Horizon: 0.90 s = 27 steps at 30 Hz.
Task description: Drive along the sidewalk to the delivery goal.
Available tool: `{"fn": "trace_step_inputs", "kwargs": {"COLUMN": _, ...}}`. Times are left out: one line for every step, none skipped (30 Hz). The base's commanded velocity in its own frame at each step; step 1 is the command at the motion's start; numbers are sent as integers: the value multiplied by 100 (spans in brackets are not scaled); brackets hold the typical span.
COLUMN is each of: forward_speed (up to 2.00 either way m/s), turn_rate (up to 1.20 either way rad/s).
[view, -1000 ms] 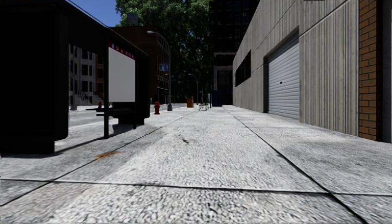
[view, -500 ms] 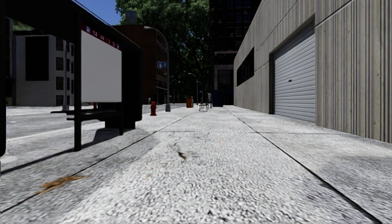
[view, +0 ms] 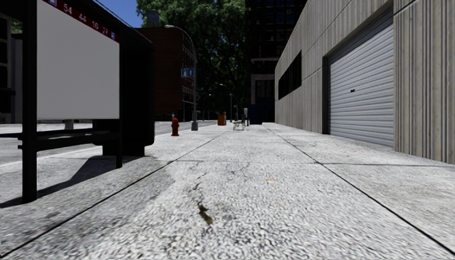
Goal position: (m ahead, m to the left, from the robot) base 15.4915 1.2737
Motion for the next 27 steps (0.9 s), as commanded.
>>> {"fn": "trace_step_inputs", "kwargs": {"forward_speed": 200, "turn_rate": 22}}
{"fn": "trace_step_inputs", "kwargs": {"forward_speed": 200, "turn_rate": 22}}
{"fn": "trace_step_inputs", "kwargs": {"forward_speed": 200, "turn_rate": 22}}
{"fn": "trace_step_inputs", "kwargs": {"forward_speed": 200, "turn_rate": 22}}
{"fn": "trace_step_inputs", "kwargs": {"forward_speed": 200, "turn_rate": 22}}
{"fn": "trace_step_inputs", "kwargs": {"forward_speed": 200, "turn_rate": 22}}
{"fn": "trace_step_inputs", "kwargs": {"forward_speed": 200, "turn_rate": 22}}
{"fn": "trace_step_inputs", "kwargs": {"forward_speed": 200, "turn_rate": 22}}
{"fn": "trace_step_inputs", "kwargs": {"forward_speed": 200, "turn_rate": 22}}
{"fn": "trace_step_inputs", "kwargs": {"forward_speed": 200, "turn_rate": 22}}
{"fn": "trace_step_inputs", "kwargs": {"forward_speed": 200, "turn_rate": 22}}
{"fn": "trace_step_inputs", "kwargs": {"forward_speed": 200, "turn_rate": 22}}
{"fn": "trace_step_inputs", "kwargs": {"forward_speed": 200, "turn_rate": 22}}
{"fn": "trace_step_inputs", "kwargs": {"forward_speed": 200, "turn_rate": 22}}
{"fn": "trace_step_inputs", "kwargs": {"forward_speed": 200, "turn_rate": 22}}
{"fn": "trace_step_inputs", "kwargs": {"forward_speed": 200, "turn_rate": 22}}
{"fn": "trace_step_inputs", "kwargs": {"forward_speed": 200, "turn_rate": 22}}
{"fn": "trace_step_inputs", "kwargs": {"forward_speed": 200, "turn_rate": 22}}
{"fn": "trace_step_inputs", "kwargs": {"forward_speed": 200, "turn_rate": 22}}
{"fn": "trace_step_inputs", "kwargs": {"forward_speed": 200, "turn_rate": 16}}
{"fn": "trace_step_inputs", "kwargs": {"forward_speed": 200, "turn_rate": 0}}
{"fn": "trace_step_inputs", "kwargs": {"forward_speed": 200, "turn_rate": 0}}
{"fn": "trace_step_inputs", "kwargs": {"forward_speed": 200, "turn_rate": 0}}
{"fn": "trace_step_inputs", "kwargs": {"forward_speed": 200, "turn_rate": 0}}
{"fn": "trace_step_inputs", "kwargs": {"forward_speed": 200, "turn_rate": 0}}
{"fn": "trace_step_inputs", "kwargs": {"forward_speed": 200, "turn_rate": 0}}
{"fn": "trace_step_inputs", "kwargs": {"forward_speed": 200, "turn_rate": 0}}
